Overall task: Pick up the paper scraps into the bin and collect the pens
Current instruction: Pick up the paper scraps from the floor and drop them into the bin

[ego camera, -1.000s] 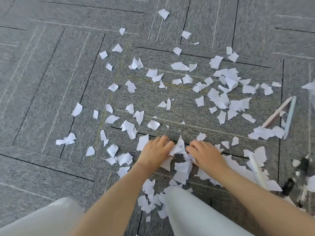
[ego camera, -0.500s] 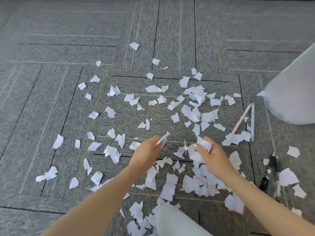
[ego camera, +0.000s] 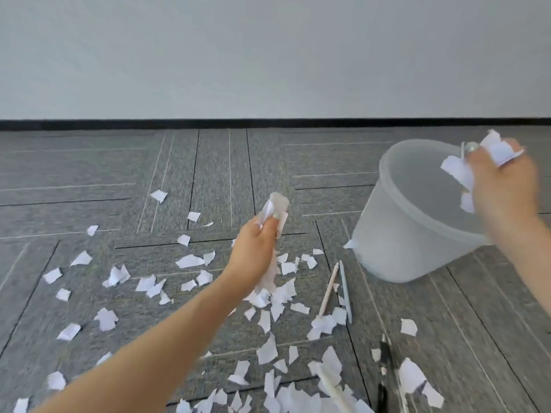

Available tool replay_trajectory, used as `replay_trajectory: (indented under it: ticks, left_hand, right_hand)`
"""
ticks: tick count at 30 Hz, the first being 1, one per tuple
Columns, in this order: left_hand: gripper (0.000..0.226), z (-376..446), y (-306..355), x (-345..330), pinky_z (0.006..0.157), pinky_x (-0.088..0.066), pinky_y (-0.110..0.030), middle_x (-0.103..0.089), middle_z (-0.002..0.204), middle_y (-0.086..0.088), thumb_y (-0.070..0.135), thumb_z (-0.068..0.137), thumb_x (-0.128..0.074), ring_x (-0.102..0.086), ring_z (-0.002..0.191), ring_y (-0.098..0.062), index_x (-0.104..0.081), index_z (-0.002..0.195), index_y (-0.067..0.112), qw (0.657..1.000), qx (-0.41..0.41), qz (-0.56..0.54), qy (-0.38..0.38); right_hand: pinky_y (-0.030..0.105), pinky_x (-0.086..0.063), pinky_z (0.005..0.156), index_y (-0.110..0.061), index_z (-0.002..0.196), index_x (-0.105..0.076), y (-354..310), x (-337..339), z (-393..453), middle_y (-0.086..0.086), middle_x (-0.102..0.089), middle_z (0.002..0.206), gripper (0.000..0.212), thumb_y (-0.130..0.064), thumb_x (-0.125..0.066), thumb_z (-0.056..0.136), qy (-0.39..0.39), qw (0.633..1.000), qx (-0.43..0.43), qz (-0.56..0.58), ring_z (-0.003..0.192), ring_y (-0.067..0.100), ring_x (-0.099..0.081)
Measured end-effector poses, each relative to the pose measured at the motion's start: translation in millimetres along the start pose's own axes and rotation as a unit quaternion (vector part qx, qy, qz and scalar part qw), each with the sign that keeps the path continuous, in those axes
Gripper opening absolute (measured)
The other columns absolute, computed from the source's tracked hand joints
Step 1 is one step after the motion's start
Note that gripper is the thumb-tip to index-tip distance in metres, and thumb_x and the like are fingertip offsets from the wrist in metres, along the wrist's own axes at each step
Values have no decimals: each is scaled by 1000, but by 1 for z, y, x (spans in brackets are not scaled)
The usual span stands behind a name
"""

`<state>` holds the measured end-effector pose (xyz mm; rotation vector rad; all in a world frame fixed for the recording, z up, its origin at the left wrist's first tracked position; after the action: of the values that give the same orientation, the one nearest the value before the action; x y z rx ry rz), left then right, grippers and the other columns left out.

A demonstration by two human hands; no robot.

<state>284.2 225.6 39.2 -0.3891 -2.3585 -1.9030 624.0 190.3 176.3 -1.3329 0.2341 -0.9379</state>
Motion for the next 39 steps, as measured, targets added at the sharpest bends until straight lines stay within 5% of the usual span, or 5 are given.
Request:
replay_trajectory:
  ticks: [6, 10, 15, 26, 39]
  left_hand:
    - [32, 29, 108, -75, 40, -38, -15, -47, 61, -2, 36, 96, -38, -44, 47, -13, -45, 75, 13, 996, -52, -39, -54]
    - [27, 43, 172, -142, 43, -41, -20, -47, 64, -1, 28, 96, -37, -45, 51, -13, -48, 80, 10, 988, -69, -98, -95]
    - [34, 53, 192, -214, 26, -32, -10, -44, 65, -6, 24, 96, -34, -43, 49, -18, -50, 113, 0, 980, 7, -158, -120]
    - [61, 65, 124, -285, 106, -28, -40, -31, 148, -10, 48, 94, -40, -30, 135, -32, -32, 140, 9, 946, 73, 190, -253]
    - [25, 55, 126, -222, 56, -45, -16, -56, 74, -5, -3, 93, -37, -54, 61, -12, -60, 103, 1, 973, -12, -139, -183]
  right_hand:
    - [38, -48, 69, -10, 100, -58, 74, 14, 69, 14, -62, 106, 29, -35, -53, 87, -104, 964, -102, -222, 80, 31, -57]
    - [41, -36, 98, -10, 134, -41, 109, 0, 63, 10, -41, 142, 68, -48, -61, 81, -230, 924, -152, -263, 125, 30, -43]
    - [29, -31, 90, -18, 123, -52, 80, 25, 51, -1, -48, 133, 41, -36, -59, 87, -120, 977, -53, -166, 125, 17, -42]
    - [36, -40, 98, -26, 106, -57, 108, 43, 4, -4, -58, 116, 18, -19, -55, 89, -92, 990, -107, -31, 116, 14, -51]
    - [8, -38, 65, -18, 99, -62, 73, 31, -40, -6, -59, 97, 19, -9, -50, 88, -58, 992, -68, -87, 88, 7, -52]
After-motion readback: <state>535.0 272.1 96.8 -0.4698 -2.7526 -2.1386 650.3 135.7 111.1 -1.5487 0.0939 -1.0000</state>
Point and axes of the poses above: each hand's wrist, its own z-axis towards the middle knuckle, its own x-axis out of the back of the hand, y = z × x, the point moved 10 cm from there along z, towards the middle knuckle
